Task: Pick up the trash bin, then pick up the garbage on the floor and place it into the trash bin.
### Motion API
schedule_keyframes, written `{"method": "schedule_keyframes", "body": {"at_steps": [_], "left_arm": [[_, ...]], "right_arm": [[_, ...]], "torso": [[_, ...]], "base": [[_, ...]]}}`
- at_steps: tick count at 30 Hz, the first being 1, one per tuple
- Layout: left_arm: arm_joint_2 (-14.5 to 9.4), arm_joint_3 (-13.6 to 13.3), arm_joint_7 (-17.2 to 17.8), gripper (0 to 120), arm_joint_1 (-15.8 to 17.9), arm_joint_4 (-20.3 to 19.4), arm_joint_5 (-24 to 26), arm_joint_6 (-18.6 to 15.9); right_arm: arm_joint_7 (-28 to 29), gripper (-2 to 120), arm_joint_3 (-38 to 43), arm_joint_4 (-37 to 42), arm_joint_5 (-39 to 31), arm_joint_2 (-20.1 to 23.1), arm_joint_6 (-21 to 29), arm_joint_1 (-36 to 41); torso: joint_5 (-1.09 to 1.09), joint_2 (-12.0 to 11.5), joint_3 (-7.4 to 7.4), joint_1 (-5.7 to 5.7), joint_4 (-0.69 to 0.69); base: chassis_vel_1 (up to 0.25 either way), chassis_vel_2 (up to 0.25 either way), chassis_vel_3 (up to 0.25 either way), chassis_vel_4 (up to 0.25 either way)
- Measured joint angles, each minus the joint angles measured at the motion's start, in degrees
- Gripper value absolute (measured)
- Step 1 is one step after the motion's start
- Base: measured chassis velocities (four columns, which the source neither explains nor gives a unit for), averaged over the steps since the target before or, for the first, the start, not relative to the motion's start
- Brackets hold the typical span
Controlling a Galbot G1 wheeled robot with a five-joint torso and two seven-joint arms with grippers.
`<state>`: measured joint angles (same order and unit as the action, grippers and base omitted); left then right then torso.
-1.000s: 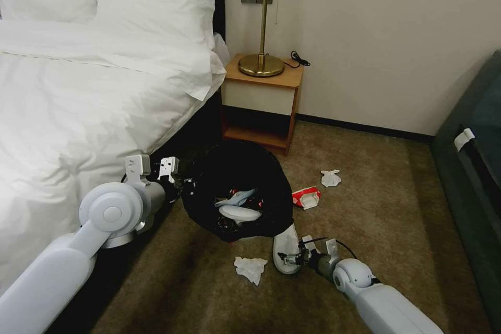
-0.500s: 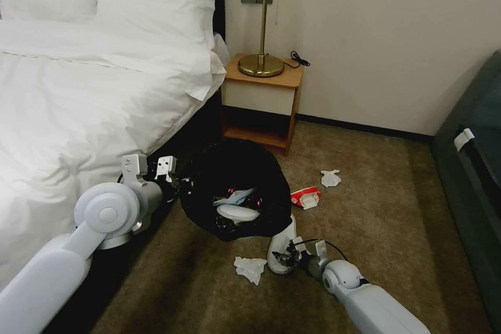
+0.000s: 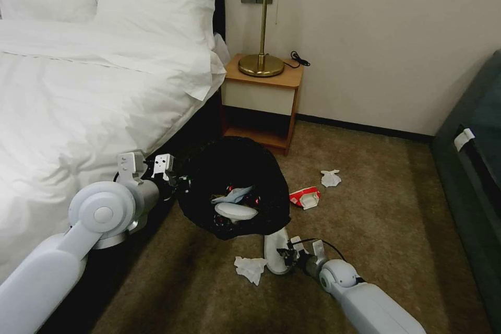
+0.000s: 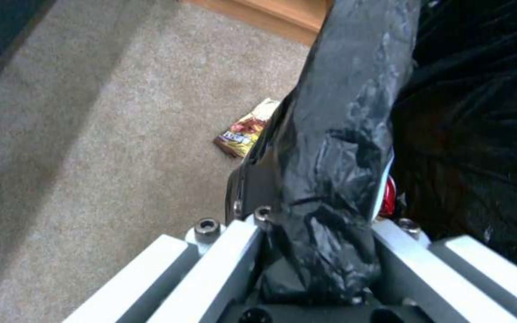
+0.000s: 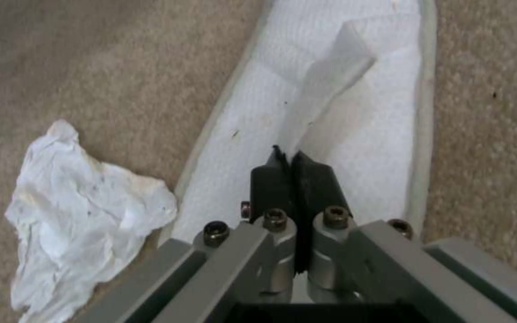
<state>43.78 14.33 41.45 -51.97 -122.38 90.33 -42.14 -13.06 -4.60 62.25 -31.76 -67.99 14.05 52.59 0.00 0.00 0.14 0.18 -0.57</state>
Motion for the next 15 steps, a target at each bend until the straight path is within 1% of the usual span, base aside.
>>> {"method": "schedule_keyframes", "body": {"at_steps": [3,7,9,15], "left_arm": [[0.2,0.4,0.0,0,-0.2,0.0,0.0,0.0],[0.3,0.9,0.0,0,-0.4,0.0,0.0,0.0],[0.4,1.5,0.2,0,-0.3,0.2,0.0,0.0],[0.9,1.9,0.6,0,-0.9,0.3,0.1,0.0]], "right_arm": [[0.0,0,1.3,0.0,0.4,-0.4,-0.2,0.1],[0.0,0,2.7,1.0,0.6,0.1,-0.2,0.5],[0.1,0,5.1,3.3,0.7,2.2,-0.2,1.3],[0.3,0,8.4,6.7,0.6,4.6,0.0,2.6]], "torso": [[0.01,0.0,0.00,0.00,0.00],[0.02,0.0,0.00,0.00,0.00],[0.00,0.0,0.00,0.00,0.00],[0.00,0.0,0.00,0.00,-0.01]], "base": [[0.000,0.000,0.000,0.000],[0.000,0.000,0.000,0.000],[0.000,0.000,0.000,0.000],[0.000,0.000,0.000,0.000]]}}
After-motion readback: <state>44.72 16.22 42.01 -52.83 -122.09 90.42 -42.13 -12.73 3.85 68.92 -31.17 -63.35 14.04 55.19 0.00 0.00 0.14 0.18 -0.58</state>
